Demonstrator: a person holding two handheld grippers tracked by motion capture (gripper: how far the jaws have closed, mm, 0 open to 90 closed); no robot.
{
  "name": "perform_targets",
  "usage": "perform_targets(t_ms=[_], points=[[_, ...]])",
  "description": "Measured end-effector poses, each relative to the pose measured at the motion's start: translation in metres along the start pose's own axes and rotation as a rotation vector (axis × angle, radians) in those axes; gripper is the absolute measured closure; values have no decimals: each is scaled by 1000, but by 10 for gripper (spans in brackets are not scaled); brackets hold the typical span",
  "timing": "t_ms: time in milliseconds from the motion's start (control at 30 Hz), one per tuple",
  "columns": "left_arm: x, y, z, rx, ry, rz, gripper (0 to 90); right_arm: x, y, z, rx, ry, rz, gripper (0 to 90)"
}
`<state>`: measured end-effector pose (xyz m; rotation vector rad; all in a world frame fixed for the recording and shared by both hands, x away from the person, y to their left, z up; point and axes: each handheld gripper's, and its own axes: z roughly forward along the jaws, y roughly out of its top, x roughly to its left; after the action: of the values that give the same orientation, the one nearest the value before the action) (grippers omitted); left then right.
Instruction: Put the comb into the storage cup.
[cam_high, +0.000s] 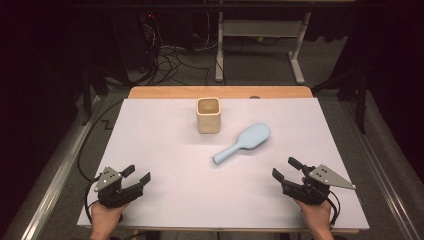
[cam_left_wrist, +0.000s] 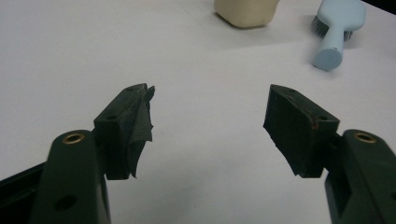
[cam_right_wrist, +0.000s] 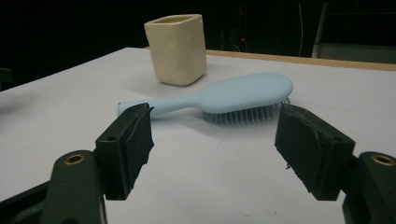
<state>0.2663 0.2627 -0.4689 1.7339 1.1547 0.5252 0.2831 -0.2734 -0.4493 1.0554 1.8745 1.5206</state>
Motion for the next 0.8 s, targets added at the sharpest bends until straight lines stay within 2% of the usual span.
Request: perform_targets(t_ms=[800], points=[[-1,0,1,-1,-3,-2,324,8,3,16,-7,24,-3,282]])
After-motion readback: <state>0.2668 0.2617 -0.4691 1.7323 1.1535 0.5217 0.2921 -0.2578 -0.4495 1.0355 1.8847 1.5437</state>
